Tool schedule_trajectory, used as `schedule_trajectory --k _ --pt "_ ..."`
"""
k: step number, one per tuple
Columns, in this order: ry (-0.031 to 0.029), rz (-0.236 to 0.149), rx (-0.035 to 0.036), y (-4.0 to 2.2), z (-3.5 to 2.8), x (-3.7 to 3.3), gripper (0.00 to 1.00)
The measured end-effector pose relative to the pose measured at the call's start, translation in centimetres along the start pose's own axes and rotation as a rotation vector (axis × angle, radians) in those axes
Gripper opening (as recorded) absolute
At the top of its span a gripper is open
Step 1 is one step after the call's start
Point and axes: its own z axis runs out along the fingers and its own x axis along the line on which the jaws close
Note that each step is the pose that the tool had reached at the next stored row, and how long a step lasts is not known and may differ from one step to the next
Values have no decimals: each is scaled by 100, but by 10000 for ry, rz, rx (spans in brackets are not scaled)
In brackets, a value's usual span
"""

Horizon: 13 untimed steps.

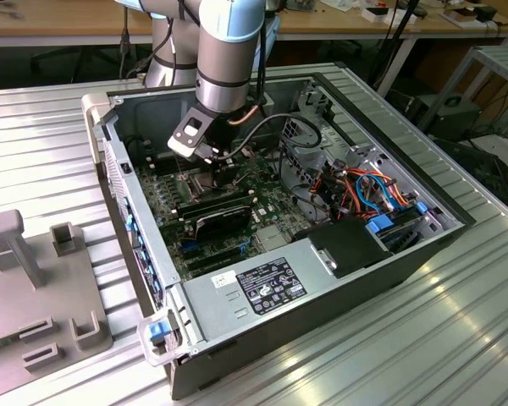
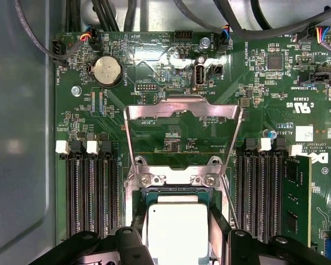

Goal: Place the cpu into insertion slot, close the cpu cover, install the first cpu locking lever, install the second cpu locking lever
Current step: 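Place the cpu into insertion slot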

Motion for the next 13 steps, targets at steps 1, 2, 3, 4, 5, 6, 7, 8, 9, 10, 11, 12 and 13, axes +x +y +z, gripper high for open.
schedule_trajectory --k 1,2,3,4,5,6,7,8,9,10,11,12,13 --pt "0 3 1 0 0 0 54" --pt "0 5 0 0 0 0 54" --pt "-1 6 1 0 0 0 54" --pt "0 8 0 0 0 0 54" --pt "-5 9 1 0 -1 -1 54" --pt "-2 11 1 0 -1 -1 55" --pt "-1 13 1 0 0 0 55" --pt "-1 14 1 0 0 0 62" --pt "-1 14 1 0 0 0 62" --pt "0 14 0 0 -1 0 62" --pt "-4 14 2 0 -6 0 62" --pt "-2 14 1 0 -14 0 62" --pt "-1 14 1 1 -31 -1 62"
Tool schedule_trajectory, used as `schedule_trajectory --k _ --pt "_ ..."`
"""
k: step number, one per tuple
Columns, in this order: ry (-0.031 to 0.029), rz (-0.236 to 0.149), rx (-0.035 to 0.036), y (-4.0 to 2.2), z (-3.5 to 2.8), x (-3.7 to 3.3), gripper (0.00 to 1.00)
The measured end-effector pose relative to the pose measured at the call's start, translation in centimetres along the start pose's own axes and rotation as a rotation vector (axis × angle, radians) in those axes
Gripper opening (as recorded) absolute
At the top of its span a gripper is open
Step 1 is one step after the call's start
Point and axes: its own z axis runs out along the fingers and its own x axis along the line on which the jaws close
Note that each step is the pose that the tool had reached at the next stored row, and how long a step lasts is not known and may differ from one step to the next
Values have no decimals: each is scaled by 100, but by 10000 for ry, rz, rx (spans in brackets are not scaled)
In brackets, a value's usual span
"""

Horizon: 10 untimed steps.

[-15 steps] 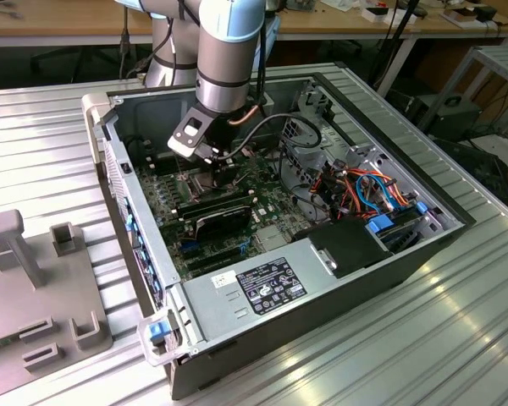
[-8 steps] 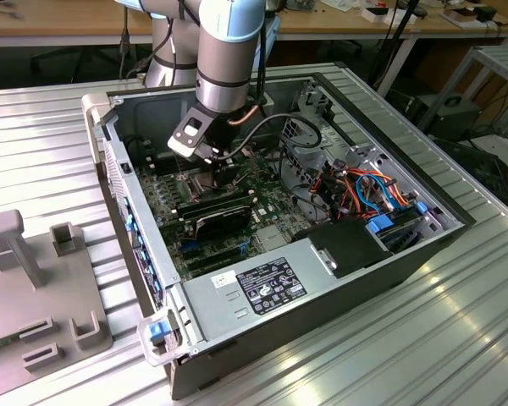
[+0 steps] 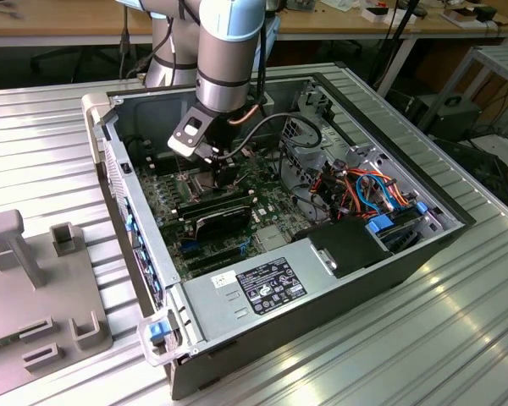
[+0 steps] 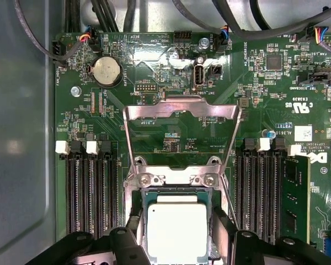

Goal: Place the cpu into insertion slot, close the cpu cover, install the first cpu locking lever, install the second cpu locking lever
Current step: 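Place the cpu into insertion slot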

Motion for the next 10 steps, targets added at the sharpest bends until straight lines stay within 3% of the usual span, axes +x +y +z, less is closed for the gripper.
schedule_trajectory --k 8,9,10 --pt "2 -3 -1 3 -98 -1 62" --pt "1 -3 -1 3 -99 -1 53" --pt "2 -4 -1 3 -99 -1 53"
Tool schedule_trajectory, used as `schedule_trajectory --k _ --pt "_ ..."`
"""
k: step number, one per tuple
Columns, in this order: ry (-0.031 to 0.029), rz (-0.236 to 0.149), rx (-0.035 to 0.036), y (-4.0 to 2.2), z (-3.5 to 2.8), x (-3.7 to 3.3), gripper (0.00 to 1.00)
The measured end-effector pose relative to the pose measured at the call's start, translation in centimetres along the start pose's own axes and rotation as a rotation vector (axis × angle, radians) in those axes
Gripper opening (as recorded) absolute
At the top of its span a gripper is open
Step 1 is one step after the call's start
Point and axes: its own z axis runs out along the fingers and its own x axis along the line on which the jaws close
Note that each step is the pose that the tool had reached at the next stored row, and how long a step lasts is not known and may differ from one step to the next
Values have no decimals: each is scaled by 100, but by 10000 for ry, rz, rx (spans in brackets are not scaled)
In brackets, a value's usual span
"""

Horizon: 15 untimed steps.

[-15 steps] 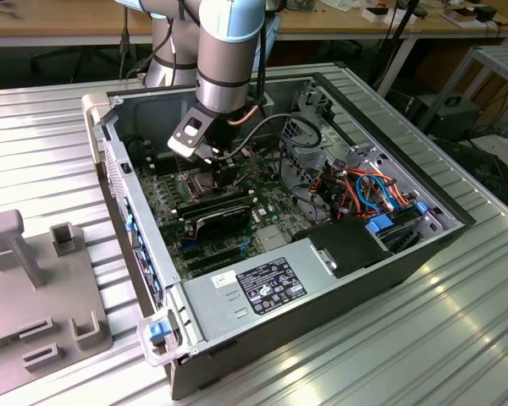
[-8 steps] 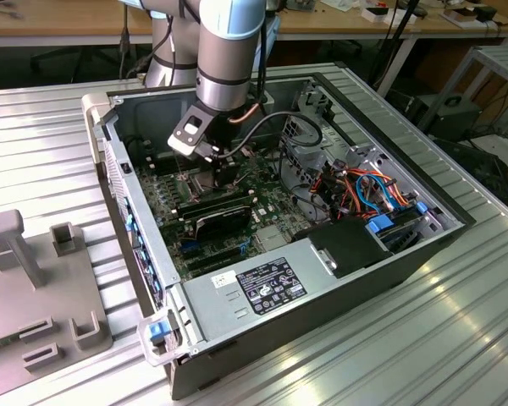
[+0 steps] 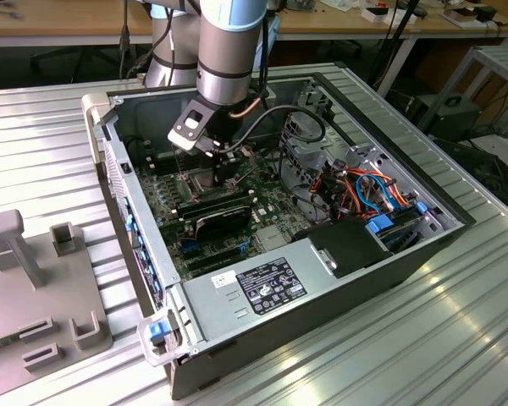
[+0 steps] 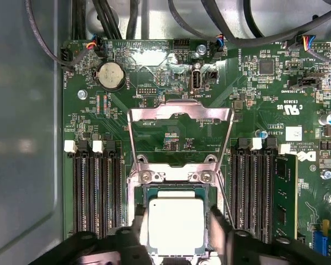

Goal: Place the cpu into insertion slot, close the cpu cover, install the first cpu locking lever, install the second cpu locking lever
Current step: 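Place the cpu into insertion slot, then close the cpu cover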

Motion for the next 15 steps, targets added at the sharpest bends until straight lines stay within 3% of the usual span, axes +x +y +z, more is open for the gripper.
schedule_trajectory --k 2,3,7,15 --pt "-1 0 0 0 0 0 47" --pt "-1 -1 1 0 0 0 35" --pt "-1 -2 0 0 0 0 11" --pt "-1 -20 0 3 0 0 11"
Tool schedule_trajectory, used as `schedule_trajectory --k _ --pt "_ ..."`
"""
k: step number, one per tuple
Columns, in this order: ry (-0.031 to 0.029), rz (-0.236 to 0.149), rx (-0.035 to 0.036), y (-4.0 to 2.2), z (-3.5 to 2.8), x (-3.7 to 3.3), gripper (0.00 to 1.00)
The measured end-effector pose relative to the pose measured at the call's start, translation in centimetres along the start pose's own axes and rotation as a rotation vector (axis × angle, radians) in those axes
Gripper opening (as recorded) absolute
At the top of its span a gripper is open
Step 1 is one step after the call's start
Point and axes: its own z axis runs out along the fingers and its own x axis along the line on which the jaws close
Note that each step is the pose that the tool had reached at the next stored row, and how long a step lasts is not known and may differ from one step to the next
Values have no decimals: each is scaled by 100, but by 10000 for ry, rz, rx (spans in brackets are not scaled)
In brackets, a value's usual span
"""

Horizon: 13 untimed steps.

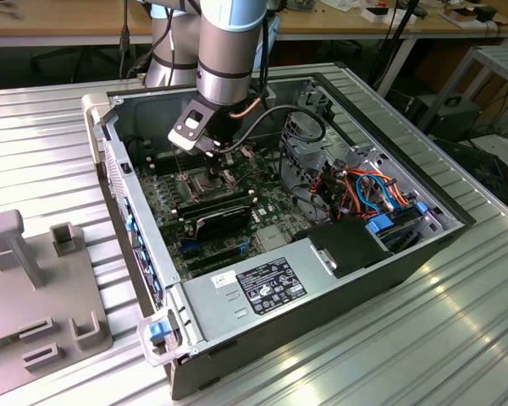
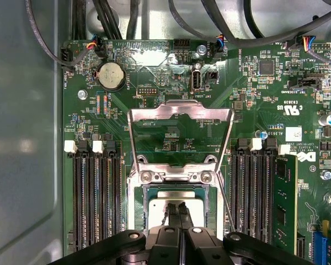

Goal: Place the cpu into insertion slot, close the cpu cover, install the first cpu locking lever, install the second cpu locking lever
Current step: 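Close the cpu cover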

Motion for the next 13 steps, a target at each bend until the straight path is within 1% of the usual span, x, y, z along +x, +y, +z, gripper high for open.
schedule_trajectory --k 9,11,13 --pt "0 -3 0 0 0 1 11" --pt "-1 -1 0 0 -20 0 11" --pt "0 -2 0 2 -73 0 11"
